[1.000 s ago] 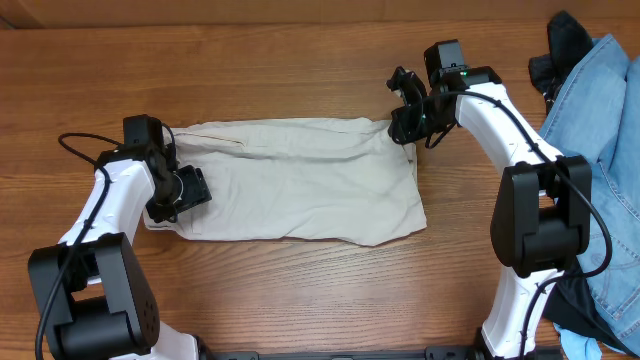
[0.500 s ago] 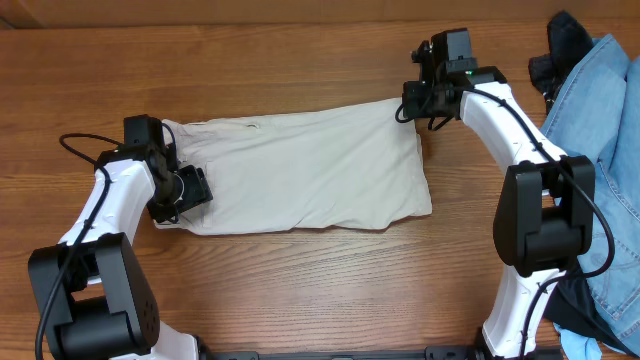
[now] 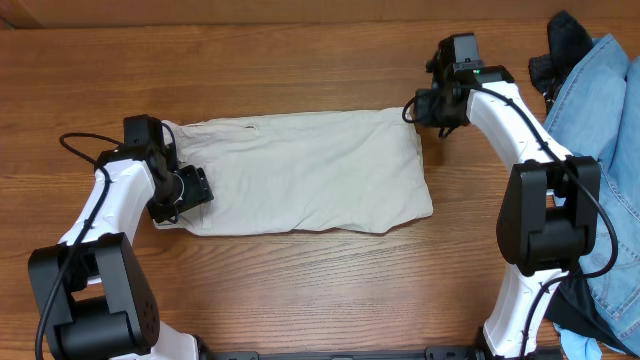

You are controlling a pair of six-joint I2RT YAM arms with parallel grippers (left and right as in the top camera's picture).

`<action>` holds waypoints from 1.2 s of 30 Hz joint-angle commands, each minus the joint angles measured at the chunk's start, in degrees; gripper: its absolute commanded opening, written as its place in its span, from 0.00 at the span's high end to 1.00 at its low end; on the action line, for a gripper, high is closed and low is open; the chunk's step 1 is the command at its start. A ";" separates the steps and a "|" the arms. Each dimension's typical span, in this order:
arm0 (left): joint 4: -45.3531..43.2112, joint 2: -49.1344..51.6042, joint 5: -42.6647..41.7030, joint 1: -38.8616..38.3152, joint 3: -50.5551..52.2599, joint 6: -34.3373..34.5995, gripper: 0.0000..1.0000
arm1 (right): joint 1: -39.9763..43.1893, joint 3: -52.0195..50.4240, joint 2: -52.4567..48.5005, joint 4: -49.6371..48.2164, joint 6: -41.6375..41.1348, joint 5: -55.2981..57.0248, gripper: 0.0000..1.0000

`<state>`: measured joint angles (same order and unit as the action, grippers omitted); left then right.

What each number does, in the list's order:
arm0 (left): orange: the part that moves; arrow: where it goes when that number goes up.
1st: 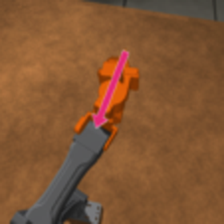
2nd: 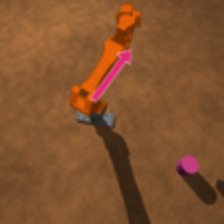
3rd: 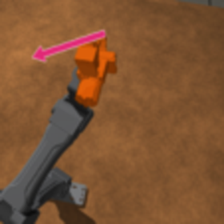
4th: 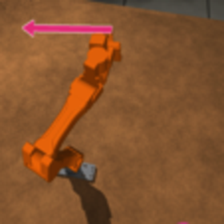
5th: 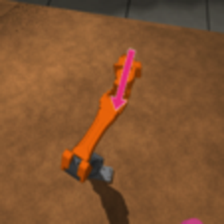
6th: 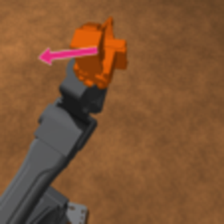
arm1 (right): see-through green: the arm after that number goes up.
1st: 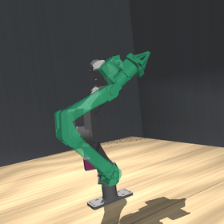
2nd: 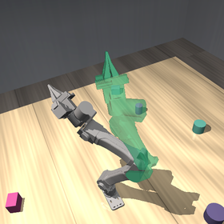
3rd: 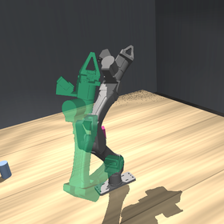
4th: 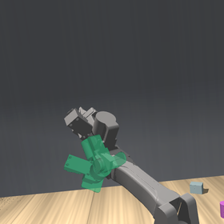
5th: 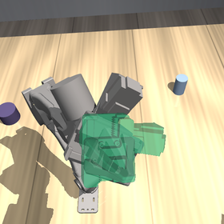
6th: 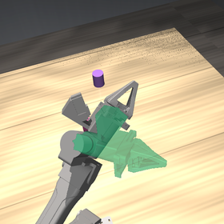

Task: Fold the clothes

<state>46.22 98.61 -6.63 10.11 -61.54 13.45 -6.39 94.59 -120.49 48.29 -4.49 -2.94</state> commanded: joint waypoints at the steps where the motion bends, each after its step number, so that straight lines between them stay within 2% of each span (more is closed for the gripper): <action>1: 0.96 -0.39 0.37 0.00 -4.11 -1.66 0.27 | 0.04 2.89 4.81 2.40 -0.31 0.31 0.78; 5: 3.39 -2.49 0.42 0.00 -9.29 -2.38 0.23 | -0.55 3.08 9.44 6.69 -0.26 -2.14 0.78; 10: 5.14 -4.31 3.85 0.22 -13.99 -3.19 0.07 | -1.79 3.10 13.57 11.19 -0.20 -9.07 0.76; 12: 4.85 -4.24 5.70 0.87 -14.14 -3.19 0.06 | -2.91 3.08 13.68 13.62 -0.04 -11.37 0.75; 19: 3.39 -1.84 4.83 4.44 -13.03 -3.17 0.06 | -8.83 2.23 13.66 15.21 0.74 -11.61 0.76; 22: 2.05 -0.20 0.94 5.70 -12.55 -3.23 0.06 | -13.05 2.23 13.66 14.21 3.48 -12.11 0.76; 26: 1.05 3.56 -1.27 6.10 -12.50 -3.76 0.03 | -17.31 2.19 13.64 12.39 3.13 -9.68 0.75; 29: 0.39 7.34 -3.91 6.12 -12.48 -6.25 0.03 | -18.49 2.19 13.64 11.98 2.29 -9.33 0.74; 36: -1.55 16.94 -8.09 6.54 -12.48 -6.71 0.05 | -18.62 2.16 13.64 12.68 0.98 -9.33 0.72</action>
<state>45.06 112.38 -10.44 16.25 -74.56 8.54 -25.21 96.75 -107.22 60.97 -3.03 -12.86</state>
